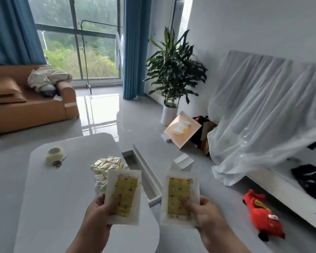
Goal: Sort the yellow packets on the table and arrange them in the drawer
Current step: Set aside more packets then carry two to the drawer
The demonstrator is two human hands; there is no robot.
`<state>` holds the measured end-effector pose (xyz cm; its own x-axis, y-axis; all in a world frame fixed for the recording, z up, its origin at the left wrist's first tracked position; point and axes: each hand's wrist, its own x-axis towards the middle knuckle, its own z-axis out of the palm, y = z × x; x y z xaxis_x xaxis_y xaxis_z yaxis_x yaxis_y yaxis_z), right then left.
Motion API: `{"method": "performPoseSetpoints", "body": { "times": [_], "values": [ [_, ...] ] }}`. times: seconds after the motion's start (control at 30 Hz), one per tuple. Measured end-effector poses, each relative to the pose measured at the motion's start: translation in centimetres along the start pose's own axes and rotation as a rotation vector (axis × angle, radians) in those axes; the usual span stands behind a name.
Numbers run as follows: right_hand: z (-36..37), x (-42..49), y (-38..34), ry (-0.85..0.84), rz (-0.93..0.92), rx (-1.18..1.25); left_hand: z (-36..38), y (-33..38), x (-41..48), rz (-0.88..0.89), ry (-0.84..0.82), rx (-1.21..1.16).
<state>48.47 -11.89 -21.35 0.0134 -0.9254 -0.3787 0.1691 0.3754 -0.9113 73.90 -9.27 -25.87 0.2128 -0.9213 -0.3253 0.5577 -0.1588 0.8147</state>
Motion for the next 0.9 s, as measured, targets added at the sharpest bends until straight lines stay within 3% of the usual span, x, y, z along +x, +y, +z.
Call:
{"method": "performPoseSetpoints", "body": {
  "times": [0.2,0.43,0.9],
  "values": [
    [-11.1,-5.2,-2.5,0.205,-0.04,0.087,11.4,-5.3,-2.4,-0.054,-0.201,0.046],
    [-17.7,-5.2,-4.1,0.237,-0.054,0.176,18.0,-7.4,-1.1,-0.089,-0.288,0.07],
    [-21.8,16.0,-11.0,0.223,0.017,0.14,27.4,-9.4,17.1,-0.118,-0.15,0.1]
  ]
}}
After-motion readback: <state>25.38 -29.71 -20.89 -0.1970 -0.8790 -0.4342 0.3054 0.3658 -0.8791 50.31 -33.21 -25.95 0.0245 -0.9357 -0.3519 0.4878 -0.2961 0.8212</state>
